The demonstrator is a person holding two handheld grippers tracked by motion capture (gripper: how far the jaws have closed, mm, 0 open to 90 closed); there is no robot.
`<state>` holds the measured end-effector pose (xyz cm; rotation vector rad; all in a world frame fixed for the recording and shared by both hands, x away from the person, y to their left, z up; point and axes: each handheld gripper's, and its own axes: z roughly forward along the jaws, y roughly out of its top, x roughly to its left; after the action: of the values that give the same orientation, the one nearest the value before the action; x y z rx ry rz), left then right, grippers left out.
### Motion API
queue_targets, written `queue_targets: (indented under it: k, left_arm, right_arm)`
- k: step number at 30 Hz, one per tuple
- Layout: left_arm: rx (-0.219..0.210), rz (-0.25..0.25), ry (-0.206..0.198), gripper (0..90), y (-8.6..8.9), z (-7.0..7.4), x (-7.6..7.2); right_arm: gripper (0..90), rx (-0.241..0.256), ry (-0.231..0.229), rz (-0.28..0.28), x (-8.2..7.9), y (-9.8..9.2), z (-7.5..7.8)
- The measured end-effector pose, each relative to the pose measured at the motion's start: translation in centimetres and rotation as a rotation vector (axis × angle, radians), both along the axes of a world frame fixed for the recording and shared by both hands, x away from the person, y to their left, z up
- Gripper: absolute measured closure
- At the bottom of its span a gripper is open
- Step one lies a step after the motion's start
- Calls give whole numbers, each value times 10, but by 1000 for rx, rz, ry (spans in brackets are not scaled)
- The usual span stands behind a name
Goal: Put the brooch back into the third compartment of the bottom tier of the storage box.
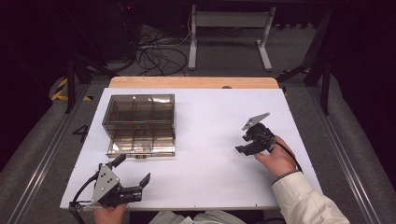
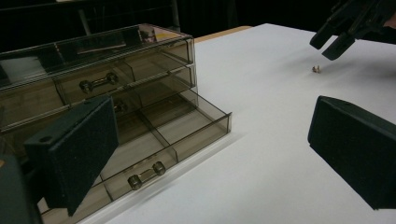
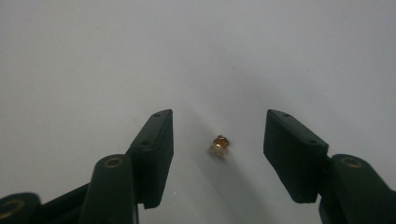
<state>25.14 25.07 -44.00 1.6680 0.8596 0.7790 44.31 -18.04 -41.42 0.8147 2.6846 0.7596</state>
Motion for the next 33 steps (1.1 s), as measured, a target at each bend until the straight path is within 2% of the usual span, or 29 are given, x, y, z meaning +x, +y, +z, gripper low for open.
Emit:
queue_targets:
  k: [12,20,27,33]
  left_arm:
    - [2,0,-1,28,1,0,0]
    - [2,-1,-1,28,1,0,0]
    - [2,-2,0,28,1,0,0]
    - [3,-2,-3,28,1,1,-1]
  right_arm:
    - [517,-54,25,-24,12,6,-17]
    - [577,-72,38,-29,12,7,-20]
    - [653,-87,44,-24,11,9,-21]
    - [755,-85,63,-11,11,11,-21]
